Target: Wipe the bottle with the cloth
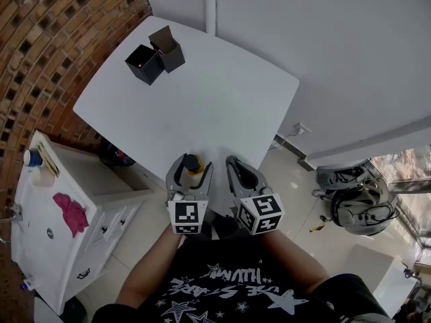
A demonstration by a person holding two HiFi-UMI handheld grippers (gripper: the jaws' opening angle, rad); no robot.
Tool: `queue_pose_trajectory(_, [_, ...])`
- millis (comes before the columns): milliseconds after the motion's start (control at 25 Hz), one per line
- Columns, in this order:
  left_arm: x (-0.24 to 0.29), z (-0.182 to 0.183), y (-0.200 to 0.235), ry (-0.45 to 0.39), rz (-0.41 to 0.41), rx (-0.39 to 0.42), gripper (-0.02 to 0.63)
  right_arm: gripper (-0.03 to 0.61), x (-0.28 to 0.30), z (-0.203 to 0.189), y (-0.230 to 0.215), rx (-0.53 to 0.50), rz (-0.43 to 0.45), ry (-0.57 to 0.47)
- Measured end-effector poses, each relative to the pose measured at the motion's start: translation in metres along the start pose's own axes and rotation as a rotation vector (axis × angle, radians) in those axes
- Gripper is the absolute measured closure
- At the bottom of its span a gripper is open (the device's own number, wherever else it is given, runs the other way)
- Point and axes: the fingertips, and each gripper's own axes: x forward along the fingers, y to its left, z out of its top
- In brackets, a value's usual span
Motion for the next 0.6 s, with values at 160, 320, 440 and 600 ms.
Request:
queue_pose_trajectory(160, [-0.002, 0.000, -0.009, -0.035, -0.182, 0.043, 0.327, 0.538, 0.003, 0.002, 0.010, 0.012, 0.022, -0.013])
queue_pose_trajectory(320, [-0.003, 0.001, -0.014, -0.045, -0.310, 0.072, 0.327, 0.538, 0.005, 0.004, 0.020, 0.022, 0.040, -0.032])
queue_pose_trajectory(440, [-0.003, 0.001, -0.016, -0.045, -0.379, 0.088, 0.327, 0.537, 0.007, 0.005, 0.025, 0.041, 0.034, -0.041])
queue_pose_trajectory(600, [-0.004, 0.001, -0.019, -0.042, -0.447, 0.109, 0.328, 0.537, 0.008, 0.006, 0.031, 0.047, 0.029, -0.044])
